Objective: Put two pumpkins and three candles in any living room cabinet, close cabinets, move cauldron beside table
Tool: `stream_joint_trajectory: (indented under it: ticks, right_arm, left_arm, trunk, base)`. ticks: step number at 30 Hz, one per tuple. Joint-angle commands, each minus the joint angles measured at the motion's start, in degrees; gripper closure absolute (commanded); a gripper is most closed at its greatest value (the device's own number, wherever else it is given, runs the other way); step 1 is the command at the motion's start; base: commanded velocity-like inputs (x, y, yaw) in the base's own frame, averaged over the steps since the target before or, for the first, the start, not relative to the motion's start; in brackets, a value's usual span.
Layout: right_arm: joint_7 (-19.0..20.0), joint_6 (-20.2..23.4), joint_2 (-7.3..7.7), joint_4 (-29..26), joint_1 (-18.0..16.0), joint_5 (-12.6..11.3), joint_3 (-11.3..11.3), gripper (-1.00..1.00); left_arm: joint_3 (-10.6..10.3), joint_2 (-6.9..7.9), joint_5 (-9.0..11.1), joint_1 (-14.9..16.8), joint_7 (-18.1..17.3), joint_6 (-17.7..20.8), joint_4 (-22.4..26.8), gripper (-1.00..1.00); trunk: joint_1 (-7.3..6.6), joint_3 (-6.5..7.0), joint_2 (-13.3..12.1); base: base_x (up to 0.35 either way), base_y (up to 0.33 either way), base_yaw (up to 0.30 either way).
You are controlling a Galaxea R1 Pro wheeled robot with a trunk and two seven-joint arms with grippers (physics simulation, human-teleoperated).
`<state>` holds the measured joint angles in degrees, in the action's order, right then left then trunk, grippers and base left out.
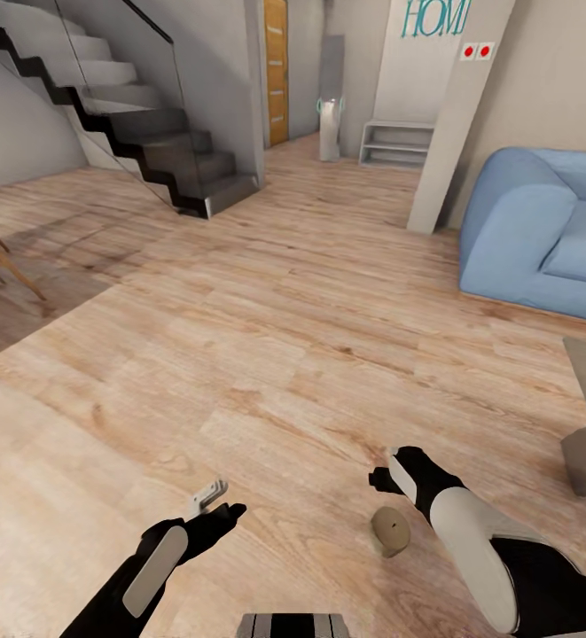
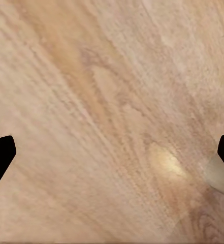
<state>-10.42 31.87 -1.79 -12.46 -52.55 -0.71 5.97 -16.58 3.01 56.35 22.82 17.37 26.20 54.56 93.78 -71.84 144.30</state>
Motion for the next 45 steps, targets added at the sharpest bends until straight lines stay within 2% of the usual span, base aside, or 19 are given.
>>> stream_joint_trajectory:
  ticks: [1, 8, 12, 15, 16, 21, 28, 45]
  right_arm:
    - [-0.3, 0.21, -0.06, -0.11, -0.01, -0.08, 0.45, -1.0]
    - [-0.23, 0.21, -0.02, -0.11, -0.01, -0.08, 0.45, -1.0]
    - [-0.22, 0.21, 0.01, -0.11, -0.01, -0.08, 0.45, -1.0]
    - [-0.22, 0.21, 0.02, -0.11, -0.01, -0.08, 0.45, -1.0]
    - [-0.22, 0.21, 0.03, -0.11, -0.01, -0.08, 0.45, -1.0]
    - [-0.22, 0.21, 0.03, -0.14, -0.01, -0.08, 0.48, -1.0]
    - [-0.22, 0.21, 0.03, -0.19, -0.01, -0.08, 0.49, -1.0]
    - [-0.14, 0.21, 0.06, -0.19, -0.01, -0.19, 0.53, -1.0]
  left_arm:
    - [-0.21, 0.07, 0.61, 0.03, 0.56, -0.01, -0.04, -1.0]
    - [-0.31, 0.09, 0.63, 0.03, 0.72, -0.01, -0.18, -1.0]
    - [-0.47, 0.13, 0.72, -0.18, 0.78, 0.04, 2.08, -1.0]
    - [-0.89, 0.58, 0.68, -2.17, 0.86, 0.15, 7.63, -1.0]
    - [-0.85, 0.78, 0.64, -3.66, 0.89, 0.3, 10.94, -1.0]
    - [-0.62, 1.07, 0.55, -6.3, 0.97, 0.72, 16.57, -1.0]
    - [-0.55, 1.14, 0.49, -7.1, 0.99, 0.92, 18.26, -1.0]
    - [-0.54, 1.12, 0.43, -7.26, 1.07, 0.96, 18.37, -1.0]
  trunk:
    - [0.01, -0.27, 0.04]
    - [0.19, -1.83, 0.13]
    - [0.29, -2.71, 0.18]
    - [0.37, -3.38, 0.22]
    - [0.4, -3.6, 0.24]
    - [0.53, -4.71, 0.3]
    - [0.71, -6.26, 0.4]
    - [1.15, -10.02, 0.62]
  base:
    - [0.0, 0.0, 0.0]
    - [0.0, 0.0, 0.0]
    - [0.0, 0.0, 0.0]
    - [0.0, 0.0, 0.0]
    - [0.0, 0.0, 0.0]
    - [0.0, 0.0, 0.0]
    - [0.0, 0.0, 0.0]
    - [0.0, 0.0, 0.0]
